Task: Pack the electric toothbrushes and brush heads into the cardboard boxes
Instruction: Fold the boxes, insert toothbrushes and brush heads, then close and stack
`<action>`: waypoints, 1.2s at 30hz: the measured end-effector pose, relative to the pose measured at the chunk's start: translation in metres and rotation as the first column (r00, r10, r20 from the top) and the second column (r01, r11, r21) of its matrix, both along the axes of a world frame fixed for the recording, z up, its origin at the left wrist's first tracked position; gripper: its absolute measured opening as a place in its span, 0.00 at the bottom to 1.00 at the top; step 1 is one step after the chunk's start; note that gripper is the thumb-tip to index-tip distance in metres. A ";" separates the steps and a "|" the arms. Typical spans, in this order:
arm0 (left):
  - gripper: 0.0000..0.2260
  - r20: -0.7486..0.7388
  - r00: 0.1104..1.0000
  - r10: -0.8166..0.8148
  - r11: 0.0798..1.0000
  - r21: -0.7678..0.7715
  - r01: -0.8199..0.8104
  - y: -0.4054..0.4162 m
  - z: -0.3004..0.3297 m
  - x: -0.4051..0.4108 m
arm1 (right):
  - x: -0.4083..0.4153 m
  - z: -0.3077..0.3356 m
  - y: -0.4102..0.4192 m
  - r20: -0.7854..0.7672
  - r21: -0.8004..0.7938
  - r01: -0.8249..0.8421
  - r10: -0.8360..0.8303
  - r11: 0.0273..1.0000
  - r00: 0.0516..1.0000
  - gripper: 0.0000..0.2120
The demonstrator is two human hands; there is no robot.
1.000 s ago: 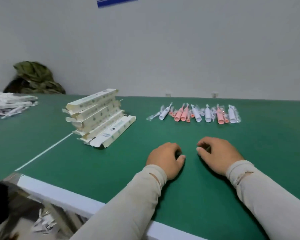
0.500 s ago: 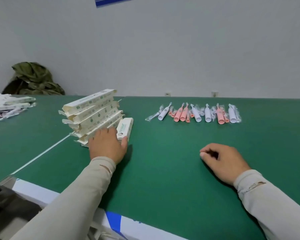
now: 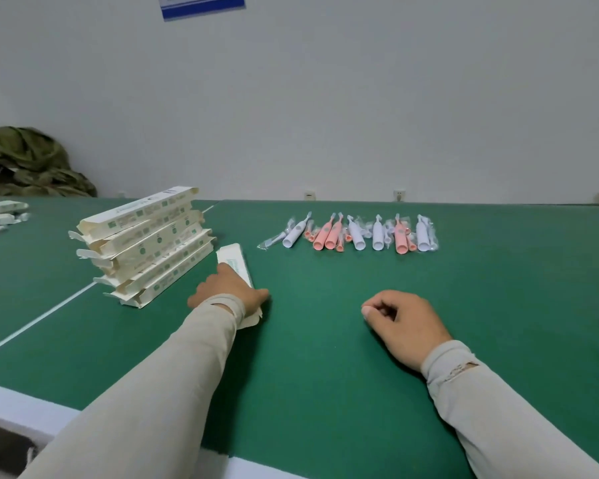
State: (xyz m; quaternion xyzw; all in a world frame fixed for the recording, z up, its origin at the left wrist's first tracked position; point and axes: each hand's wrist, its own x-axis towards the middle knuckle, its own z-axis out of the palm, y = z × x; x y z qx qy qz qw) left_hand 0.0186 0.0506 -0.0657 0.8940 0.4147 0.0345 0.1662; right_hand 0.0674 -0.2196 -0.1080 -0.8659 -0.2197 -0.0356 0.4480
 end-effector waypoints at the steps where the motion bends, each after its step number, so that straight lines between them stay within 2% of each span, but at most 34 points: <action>1: 0.32 0.034 0.999 0.007 0.997 -0.082 -0.004 -0.002 0.001 0.002 | -0.001 0.000 -0.001 -0.005 0.006 -0.001 0.001 1.000 1.000 0.09; 4: 0.24 0.147 0.989 0.002 0.965 -0.259 0.037 -0.005 0.003 -0.003 | -0.001 0.001 -0.005 -0.010 0.023 0.007 -0.007 1.000 1.000 0.08; 6: 0.21 0.324 0.945 -0.030 0.919 -0.363 0.153 -0.010 0.006 -0.010 | -0.002 0.003 -0.003 -0.024 0.078 0.006 -0.004 0.997 1.000 0.08; 7: 0.19 0.455 0.890 -0.026 0.848 -0.461 0.260 -0.017 0.008 -0.013 | -0.002 0.005 -0.001 -0.056 0.152 0.006 0.003 0.988 0.998 0.08; 9: 0.14 0.669 0.742 0.032 0.622 -0.594 0.510 -0.041 0.014 -0.016 | -0.007 0.010 0.005 -0.167 0.365 -0.024 0.090 0.931 0.982 0.09; 10: 0.13 0.736 0.676 0.045 0.533 -0.590 0.607 -0.056 0.016 -0.015 | -0.011 0.013 0.008 -0.219 0.461 -0.042 0.159 0.887 0.963 0.10; 12: 0.12 0.816 0.576 0.044 0.447 -0.532 0.719 -0.092 0.016 -0.004 | -0.017 0.017 0.011 -0.277 0.557 -0.071 0.265 0.828 0.923 0.11; 14: 0.13 0.828 0.550 0.114 0.378 -0.548 0.746 -0.127 0.014 0.014 | -0.018 0.019 0.013 -0.286 0.584 -0.055 0.268 0.810 0.920 0.09; 18: 0.13 0.743 0.597 0.303 0.200 -0.662 0.722 -0.166 0.010 0.044 | 0.002 0.026 0.006 -0.353 0.589 0.152 0.084 0.794 0.932 0.04; 20: 0.16 0.694 0.639 0.332 0.080 -0.695 0.714 -0.166 0.004 0.049 | 0.010 0.026 -0.004 -0.420 0.613 0.148 0.161 0.776 0.893 0.08; 22: 0.22 0.639 0.692 0.336 -0.065 -0.717 0.694 -0.160 -0.005 0.049 | 0.012 0.022 -0.014 -0.476 0.691 0.107 0.339 0.715 0.812 0.12; 24: 0.24 0.645 0.705 0.294 -0.153 -0.697 0.701 -0.155 -0.010 0.052 | 0.016 0.019 -0.019 -0.507 0.711 0.083 0.428 0.698 0.748 0.18; 25: 0.24 0.661 0.695 0.284 -0.182 -0.675 0.715 -0.155 -0.012 0.055 | 0.017 0.017 -0.019 -0.522 0.694 0.068 0.436 0.717 0.733 0.16; 27: 0.24 0.672 0.682 0.288 -0.211 -0.650 0.730 -0.158 -0.012 0.057 | 0.016 0.017 -0.016 -0.535 0.671 0.055 0.432 0.739 0.726 0.12; 28: 0.24 0.665 0.687 0.294 -0.198 -0.661 0.724 -0.160 -0.012 0.059 | 0.017 0.017 -0.015 -0.538 0.681 0.080 0.423 0.728 0.729 0.11; 32: 0.18 0.642 0.660 0.391 -0.068 -0.695 0.716 -0.157 -0.018 0.066 | 0.021 0.017 -0.018 -0.526 0.752 0.216 0.371 0.623 0.765 0.14; 36: 0.14 0.706 0.637 0.309 0.056 -0.682 0.729 -0.155 -0.024 0.068 | 0.027 0.013 -0.025 -0.490 0.746 0.228 0.284 0.625 0.824 0.19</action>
